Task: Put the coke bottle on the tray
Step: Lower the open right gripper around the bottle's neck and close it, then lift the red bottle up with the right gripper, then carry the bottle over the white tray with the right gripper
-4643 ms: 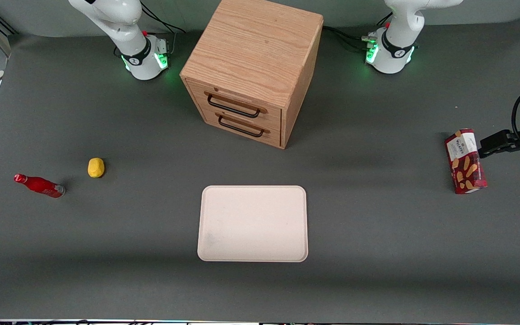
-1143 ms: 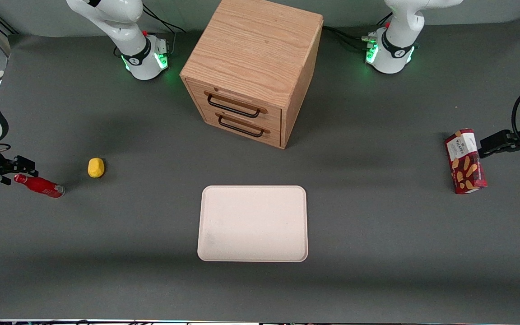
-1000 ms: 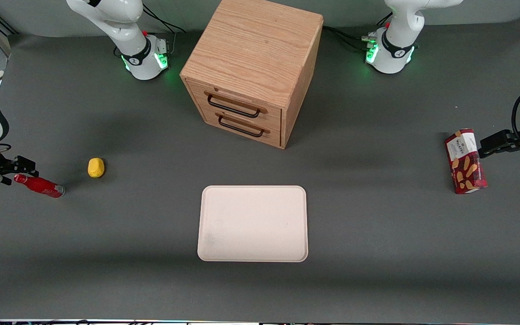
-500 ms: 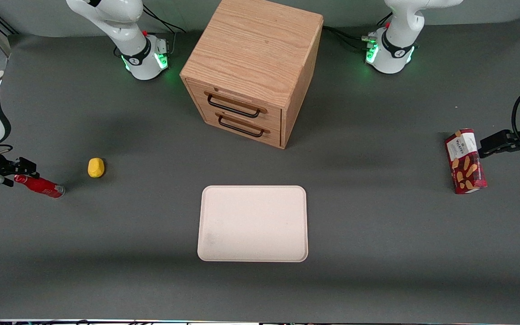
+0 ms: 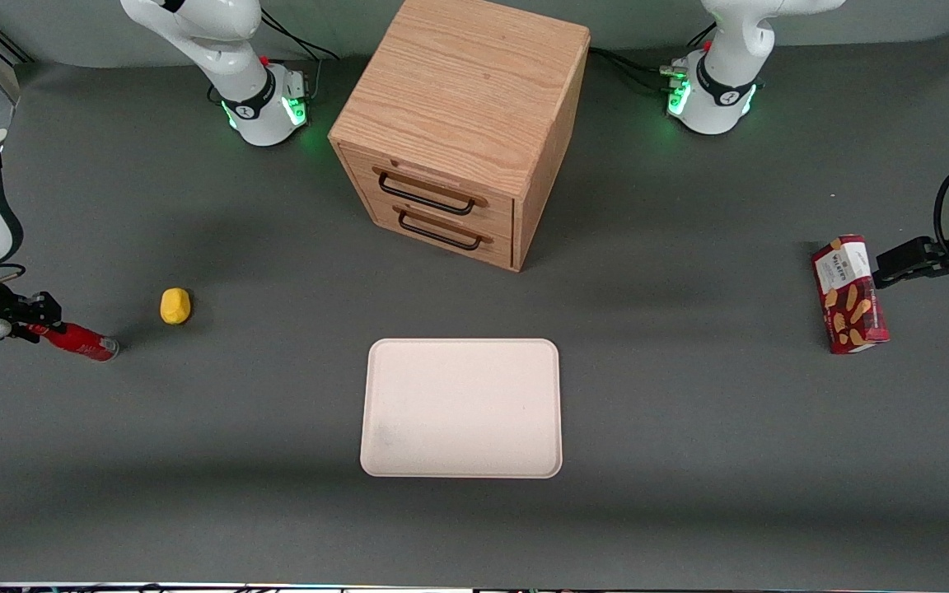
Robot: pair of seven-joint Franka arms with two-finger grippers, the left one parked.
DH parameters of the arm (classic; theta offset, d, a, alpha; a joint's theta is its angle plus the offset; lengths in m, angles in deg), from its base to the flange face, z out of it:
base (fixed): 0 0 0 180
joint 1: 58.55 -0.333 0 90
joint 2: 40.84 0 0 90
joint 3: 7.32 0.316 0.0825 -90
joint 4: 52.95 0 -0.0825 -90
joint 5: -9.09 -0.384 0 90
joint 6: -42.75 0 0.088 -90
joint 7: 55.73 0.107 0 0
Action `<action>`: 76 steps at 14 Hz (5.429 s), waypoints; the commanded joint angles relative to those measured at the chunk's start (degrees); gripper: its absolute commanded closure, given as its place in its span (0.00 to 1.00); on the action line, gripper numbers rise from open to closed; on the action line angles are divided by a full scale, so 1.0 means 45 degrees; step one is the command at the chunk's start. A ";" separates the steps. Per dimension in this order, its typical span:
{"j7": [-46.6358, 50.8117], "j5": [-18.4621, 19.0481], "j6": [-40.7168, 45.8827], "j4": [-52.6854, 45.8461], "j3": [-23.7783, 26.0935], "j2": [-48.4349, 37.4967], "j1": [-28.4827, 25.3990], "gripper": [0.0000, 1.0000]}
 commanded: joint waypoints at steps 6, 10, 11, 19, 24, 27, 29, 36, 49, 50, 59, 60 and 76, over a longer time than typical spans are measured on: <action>-0.0838 -0.0289 0.0058 -0.0060 -0.0094 -0.0178 -0.0089 1.00; -0.0741 -0.0251 0.1301 -0.1033 -0.0114 -0.0373 -0.0109 1.00; -0.0721 -0.0212 0.1965 -0.1404 -0.0152 -0.0529 -0.0109 1.00; -0.0545 0.1309 0.6732 -0.4275 -0.0445 -0.2266 -0.0419 1.00; -0.0526 0.2092 0.9389 -0.6502 -0.1188 -0.3068 -0.1104 1.00; -0.0506 0.2328 1.0601 -0.7538 -0.1266 -0.3265 -0.1105 1.00; -0.0506 0.2328 1.0955 -0.7872 -0.1266 -0.3265 -0.1105 1.00; 0.2573 0.2328 1.1776 -0.8301 -0.1071 -0.3148 -0.3402 1.00; 1.4174 0.1802 1.2011 -1.0758 -0.1071 -0.0535 -1.1102 1.00; 1.4723 0.1704 1.2011 -1.1266 -0.1071 -0.0066 -1.1434 1.00; 1.6682 0.1312 1.0317 -1.2053 -0.0954 0.2103 -1.2140 1.00; 1.6701 0.1312 0.9886 -1.2033 -0.0954 0.2455 -1.2121 1.00; 1.6564 0.1292 0.1351 -0.7251 -0.0837 0.4470 -1.2121 1.00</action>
